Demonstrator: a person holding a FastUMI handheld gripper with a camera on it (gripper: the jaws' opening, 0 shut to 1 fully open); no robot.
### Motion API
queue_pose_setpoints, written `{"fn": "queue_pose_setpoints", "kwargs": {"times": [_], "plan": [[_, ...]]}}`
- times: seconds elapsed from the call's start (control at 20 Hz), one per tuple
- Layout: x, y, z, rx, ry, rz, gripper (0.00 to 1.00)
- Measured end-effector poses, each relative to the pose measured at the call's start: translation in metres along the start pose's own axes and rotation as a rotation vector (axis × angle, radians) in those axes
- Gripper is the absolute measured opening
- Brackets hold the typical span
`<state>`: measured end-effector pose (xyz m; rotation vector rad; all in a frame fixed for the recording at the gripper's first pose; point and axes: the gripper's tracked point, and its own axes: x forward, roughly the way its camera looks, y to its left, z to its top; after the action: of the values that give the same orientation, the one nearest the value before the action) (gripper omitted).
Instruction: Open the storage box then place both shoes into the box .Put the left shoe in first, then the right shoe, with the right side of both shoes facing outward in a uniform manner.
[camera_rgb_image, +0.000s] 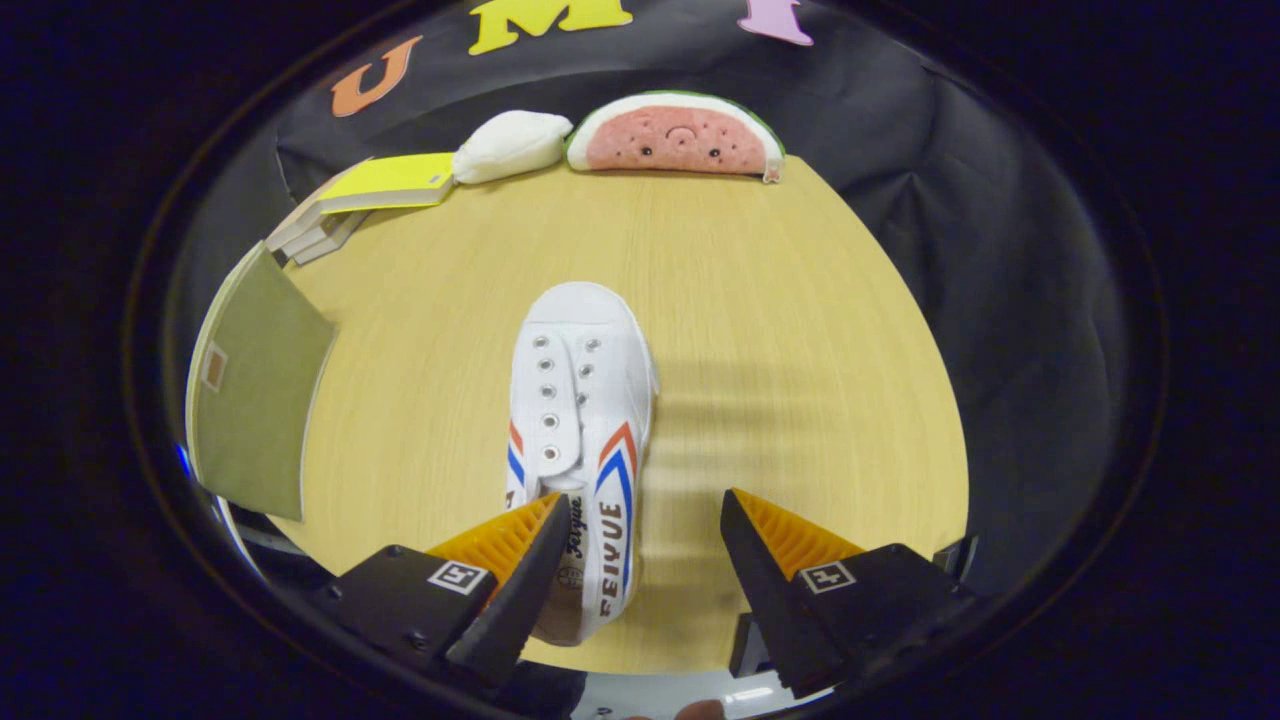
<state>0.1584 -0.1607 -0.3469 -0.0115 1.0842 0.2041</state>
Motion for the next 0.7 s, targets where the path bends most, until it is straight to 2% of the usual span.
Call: {"fn": "queue_pose_setpoints", "kwargs": {"times": [0.25, 0.35, 0.5, 0.7], "plan": [[0.011, 0.011, -0.006, 0.008, 0.062, 0.08, 0.84], [0.013, 0.02, -0.008, 0.035, 0.078, 0.118, 0.65], [0.01, 0.019, -0.007, 0.05, 0.086, 0.112, 0.37], [0.008, 0.016, -0.005, 0.076, 0.095, 0.1, 0.15]]}}
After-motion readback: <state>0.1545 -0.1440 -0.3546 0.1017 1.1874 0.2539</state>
